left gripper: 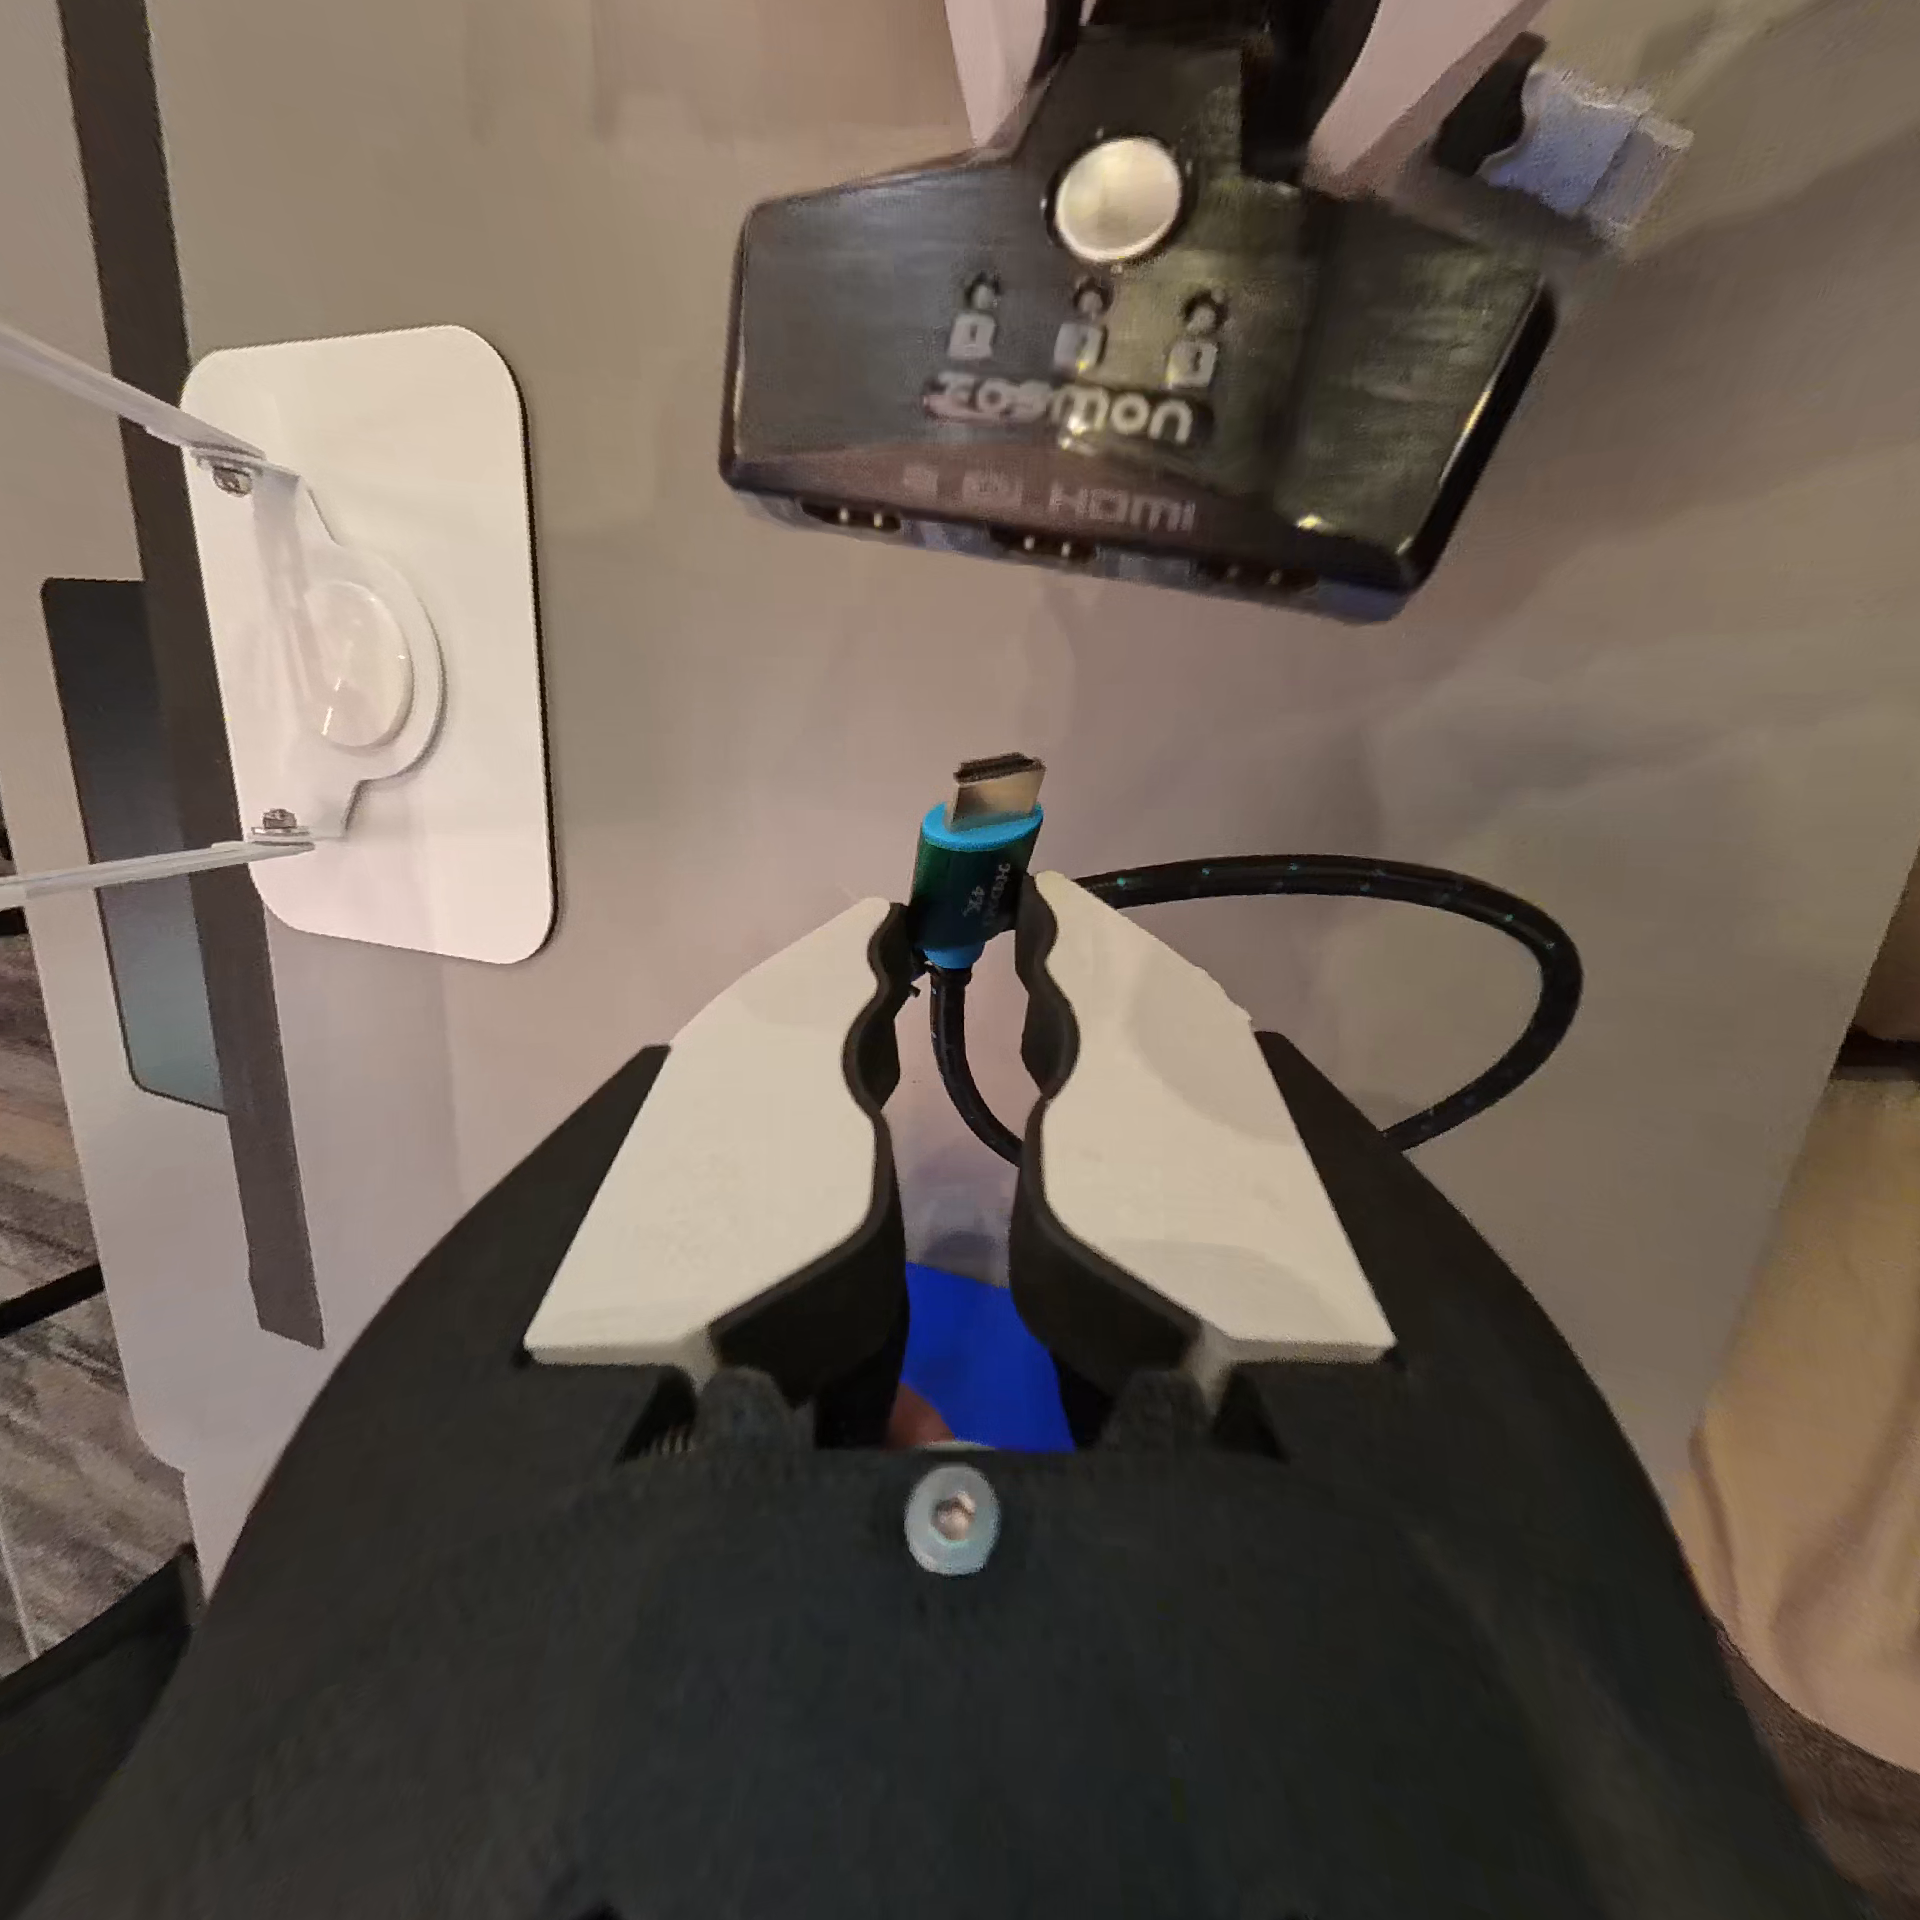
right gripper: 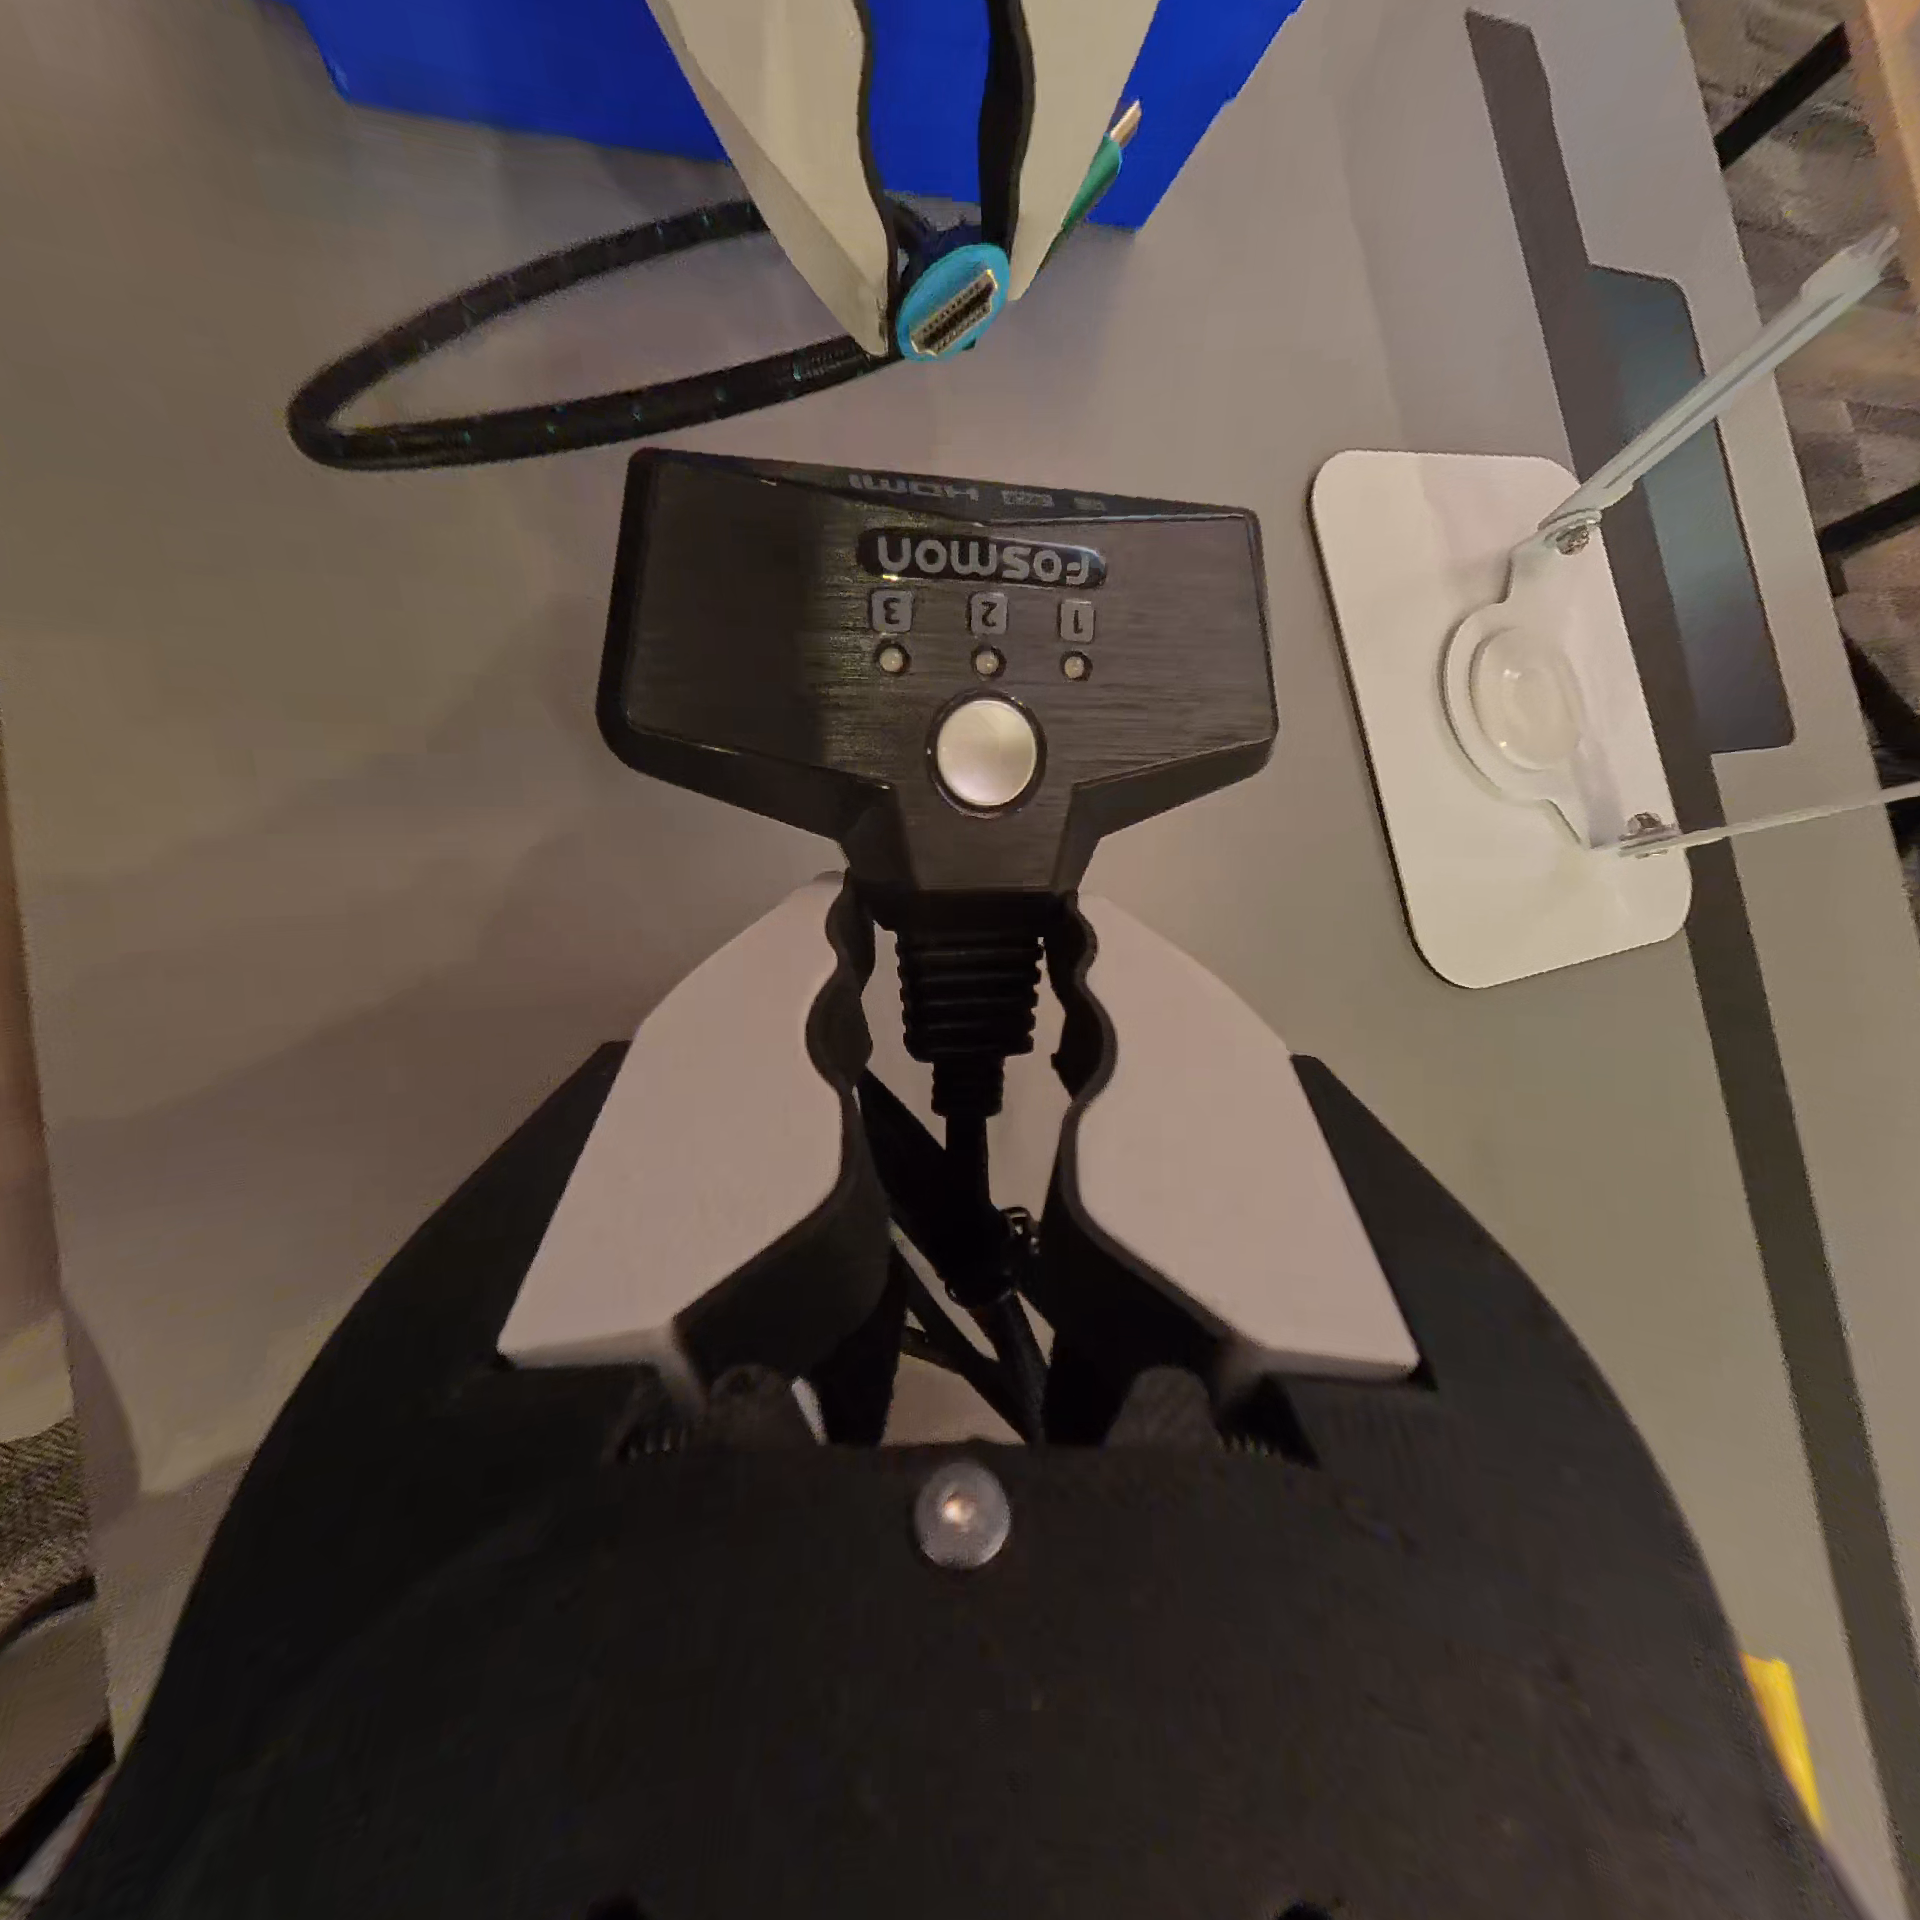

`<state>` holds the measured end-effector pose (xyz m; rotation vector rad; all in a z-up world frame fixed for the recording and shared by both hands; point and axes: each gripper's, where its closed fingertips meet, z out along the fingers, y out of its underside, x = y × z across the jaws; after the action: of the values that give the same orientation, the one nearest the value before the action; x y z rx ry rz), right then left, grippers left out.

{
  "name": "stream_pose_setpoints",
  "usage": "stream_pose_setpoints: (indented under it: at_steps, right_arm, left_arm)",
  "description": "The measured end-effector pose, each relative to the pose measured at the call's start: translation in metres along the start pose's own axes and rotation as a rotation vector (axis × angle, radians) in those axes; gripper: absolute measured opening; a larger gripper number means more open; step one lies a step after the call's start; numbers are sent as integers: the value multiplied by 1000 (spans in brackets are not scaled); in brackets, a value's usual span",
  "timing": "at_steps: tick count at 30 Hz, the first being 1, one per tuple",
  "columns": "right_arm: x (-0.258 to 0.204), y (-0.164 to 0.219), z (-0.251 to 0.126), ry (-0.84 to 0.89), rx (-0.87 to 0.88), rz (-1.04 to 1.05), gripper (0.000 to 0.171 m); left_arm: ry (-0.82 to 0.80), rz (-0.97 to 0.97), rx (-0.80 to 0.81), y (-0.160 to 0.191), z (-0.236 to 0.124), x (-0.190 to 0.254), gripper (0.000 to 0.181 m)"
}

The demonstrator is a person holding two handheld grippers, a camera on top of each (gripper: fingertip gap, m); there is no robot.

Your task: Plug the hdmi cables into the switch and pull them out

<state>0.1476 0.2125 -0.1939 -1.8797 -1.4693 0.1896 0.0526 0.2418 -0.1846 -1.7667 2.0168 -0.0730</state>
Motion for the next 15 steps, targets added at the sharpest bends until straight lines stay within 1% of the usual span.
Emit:
stream_pose_setpoints:
  at_steps: [1, 3, 7, 15]
  right_arm:
    - [-1, 0, 2, 11, -23, -20, 32]
    - [-2, 2, 7, 35, -75, -66, 32]
    - [-2, 1, 15, 85, -136, -152, 32]
    - [-4, -4, 19, 142, -179, -273, 32]
  left_arm:
    - [9, 7, -16, 1, 0, 2, 19]
    - [20, 11, -38, 2, 1, 6, 19]
    - [111, 3, -80, 5, 7, 17, 18]
    - [247, -42, -117, 7, 16, 26, 17]
